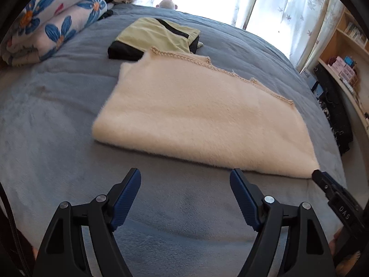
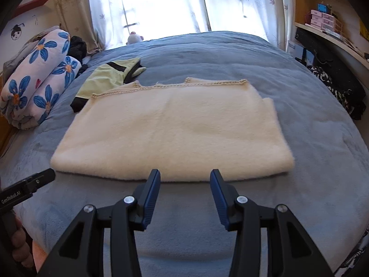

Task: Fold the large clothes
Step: 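Press the folded cardigan flat with both open tools, then grasp one side of the folded cardigan with the left tool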

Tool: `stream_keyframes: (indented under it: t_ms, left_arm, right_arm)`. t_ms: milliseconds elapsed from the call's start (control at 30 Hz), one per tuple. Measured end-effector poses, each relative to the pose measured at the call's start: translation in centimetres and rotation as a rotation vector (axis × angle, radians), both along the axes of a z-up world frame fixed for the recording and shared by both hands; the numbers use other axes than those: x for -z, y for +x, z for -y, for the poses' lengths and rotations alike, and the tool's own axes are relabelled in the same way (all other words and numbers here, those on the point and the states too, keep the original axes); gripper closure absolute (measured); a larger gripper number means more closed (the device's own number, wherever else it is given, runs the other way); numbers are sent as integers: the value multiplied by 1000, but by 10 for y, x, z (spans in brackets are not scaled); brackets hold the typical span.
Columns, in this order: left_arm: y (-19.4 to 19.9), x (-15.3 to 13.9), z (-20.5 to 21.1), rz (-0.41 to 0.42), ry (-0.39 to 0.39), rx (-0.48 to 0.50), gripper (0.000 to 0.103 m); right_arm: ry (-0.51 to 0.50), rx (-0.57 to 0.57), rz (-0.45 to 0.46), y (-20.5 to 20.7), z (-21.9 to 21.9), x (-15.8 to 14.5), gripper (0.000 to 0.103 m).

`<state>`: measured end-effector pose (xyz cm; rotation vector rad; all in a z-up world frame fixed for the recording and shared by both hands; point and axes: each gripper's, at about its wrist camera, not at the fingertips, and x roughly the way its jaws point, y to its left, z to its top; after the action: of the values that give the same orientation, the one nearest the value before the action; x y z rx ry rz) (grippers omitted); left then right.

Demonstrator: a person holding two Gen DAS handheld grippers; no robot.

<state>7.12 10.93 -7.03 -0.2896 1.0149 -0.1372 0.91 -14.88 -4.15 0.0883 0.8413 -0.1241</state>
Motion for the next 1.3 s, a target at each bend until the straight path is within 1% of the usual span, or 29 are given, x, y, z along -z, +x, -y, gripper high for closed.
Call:
stream_keyframes:
  t_ms: [67,267,567,733,900,1033,1200,1300]
  left_arm:
    - [1,11,-3,-19,-51,-3,25]
    - [9,39,-13,-60,-128,-36,25]
    - [25,61,-17,-91,-167,-65,25]
    - [33,70,-20,-102,-214,-68,25]
    - [41,79,-24,-84,-267,-79,25]
    - [59,87,-31,-49,-267,-121,25]
    - [89,104,-42,-43,-292,-188,25]
    - [107,107,-44,-22,-291,-215,25]
  right_arm:
    - [9,-11,7,1,-3,4,58]
    - [33,-24,7,7,-7,17,58]
    - [51,-28,-30,22,-11,35,58]
    - [62,-39,-35,29,-17,40,58]
    - [63,-56,-46,35,-23,46,58]
    - [66,-56,-50,40,-23,48,58]
    - [72,-51,-55,49,-21,52,58]
    - [63,-52,-61,58,-22,57,58]
